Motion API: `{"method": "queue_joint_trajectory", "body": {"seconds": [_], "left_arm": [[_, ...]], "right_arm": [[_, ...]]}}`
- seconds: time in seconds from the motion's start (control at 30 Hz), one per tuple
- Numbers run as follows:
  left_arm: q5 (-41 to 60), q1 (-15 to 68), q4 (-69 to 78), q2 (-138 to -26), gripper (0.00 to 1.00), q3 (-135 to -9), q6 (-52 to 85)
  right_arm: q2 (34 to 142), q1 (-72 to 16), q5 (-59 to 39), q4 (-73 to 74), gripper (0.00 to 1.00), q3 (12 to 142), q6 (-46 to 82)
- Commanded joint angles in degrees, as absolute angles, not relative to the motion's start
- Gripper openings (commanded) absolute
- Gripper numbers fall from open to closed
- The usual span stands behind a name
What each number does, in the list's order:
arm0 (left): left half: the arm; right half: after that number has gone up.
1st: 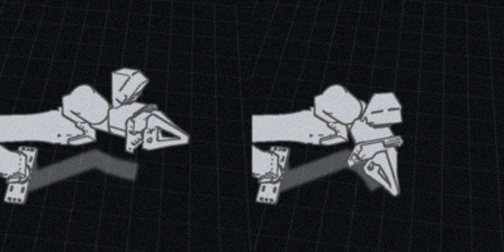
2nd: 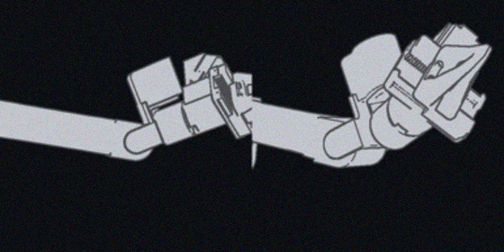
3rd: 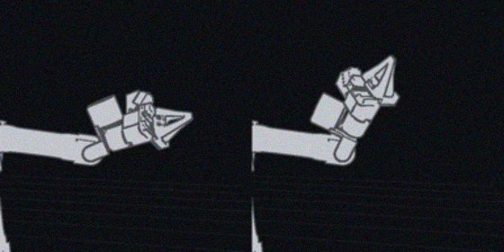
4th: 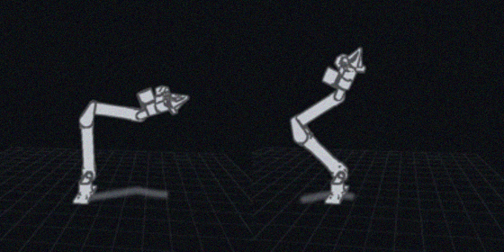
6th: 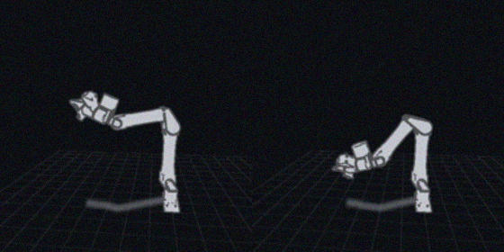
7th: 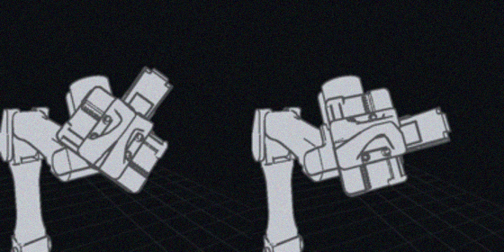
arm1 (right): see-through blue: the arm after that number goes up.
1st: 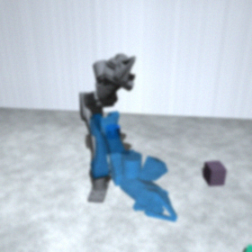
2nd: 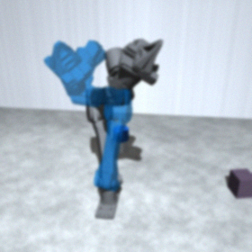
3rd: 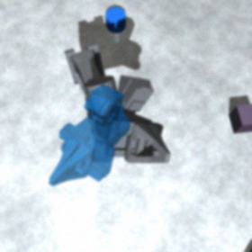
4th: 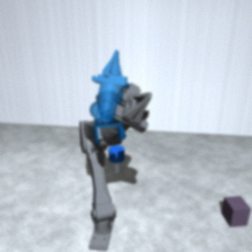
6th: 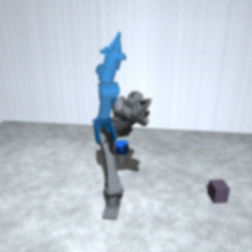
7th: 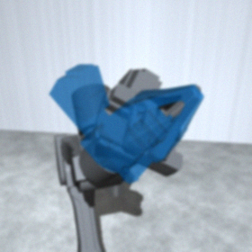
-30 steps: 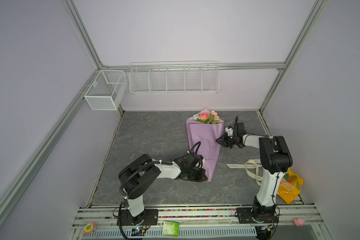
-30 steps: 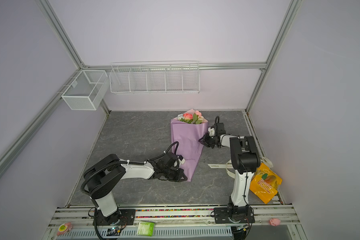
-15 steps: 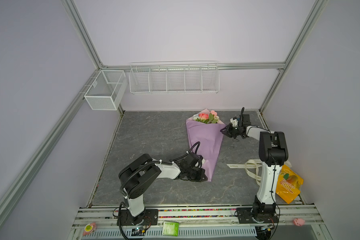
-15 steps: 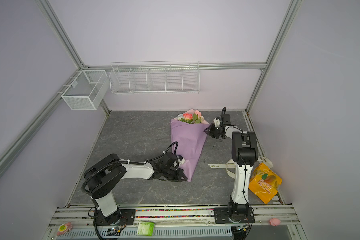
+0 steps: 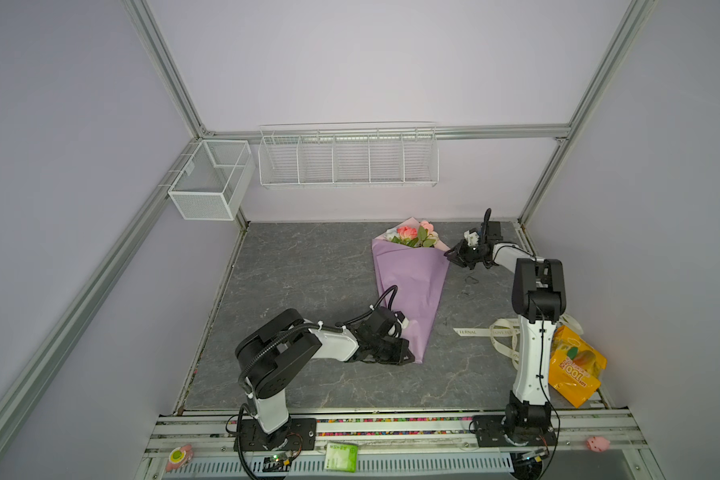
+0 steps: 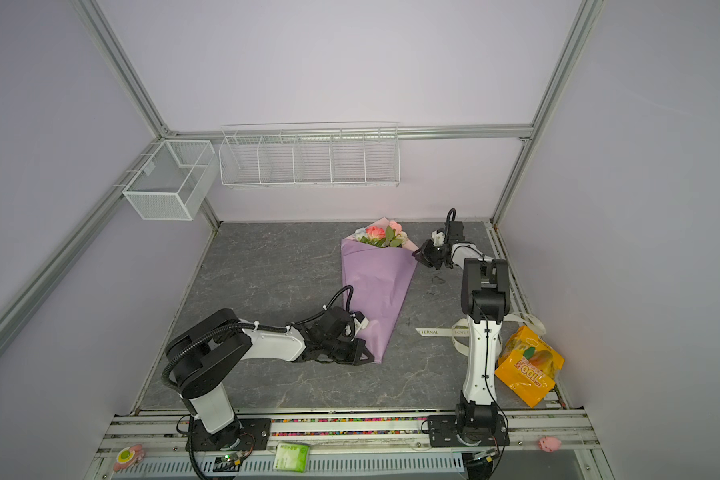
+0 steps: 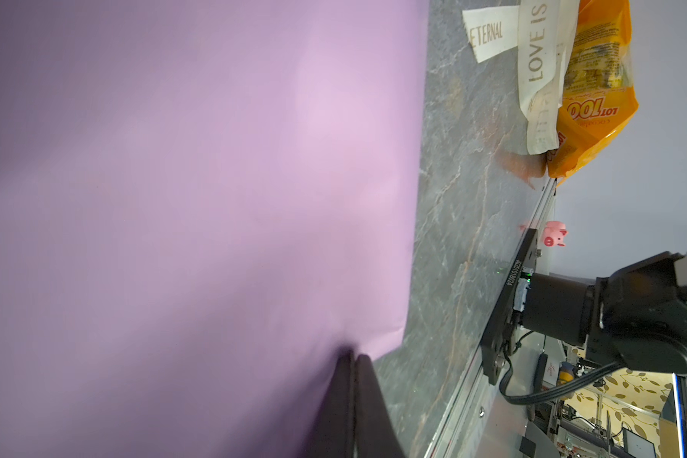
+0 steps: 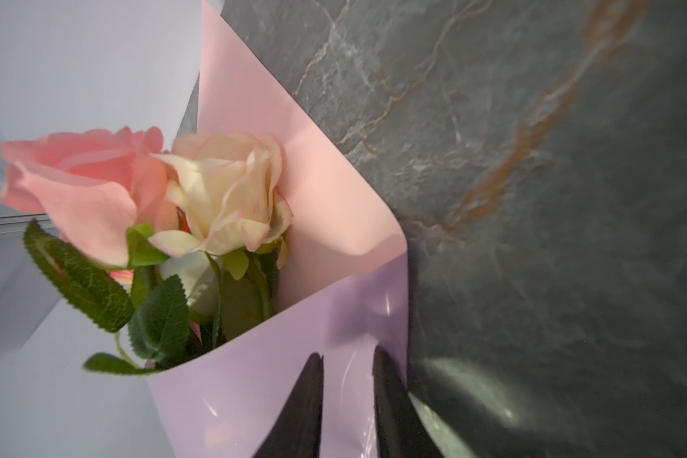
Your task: Tie the bouquet of fake flowers
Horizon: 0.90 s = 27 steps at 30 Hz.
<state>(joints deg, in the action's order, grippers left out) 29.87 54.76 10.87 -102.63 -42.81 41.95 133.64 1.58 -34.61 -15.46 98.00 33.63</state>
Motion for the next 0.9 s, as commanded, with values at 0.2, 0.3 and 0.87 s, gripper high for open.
{"method": "queue_joint_trajectory", "body": {"seconds": [0.2, 0.3, 0.87], "left_arm": [[26.78, 54.49, 5.52, -103.41, 0.05, -40.17, 42.45], [26.8, 54.49, 5.44, -103.36, 0.05, -40.32, 42.25], [28.25, 53.61, 8.68, -104.26, 0.05, -39.37, 43.42]], "right_arm": [[105.73, -2.28, -32.89, -10.82, 0.16, 74.56, 34.79], [98.67, -6.9, -30.32, -10.01, 0.11, 65.03, 35.32], [79.34, -26.58, -28.62, -4.44, 0.07, 38.71, 42.56]]}}
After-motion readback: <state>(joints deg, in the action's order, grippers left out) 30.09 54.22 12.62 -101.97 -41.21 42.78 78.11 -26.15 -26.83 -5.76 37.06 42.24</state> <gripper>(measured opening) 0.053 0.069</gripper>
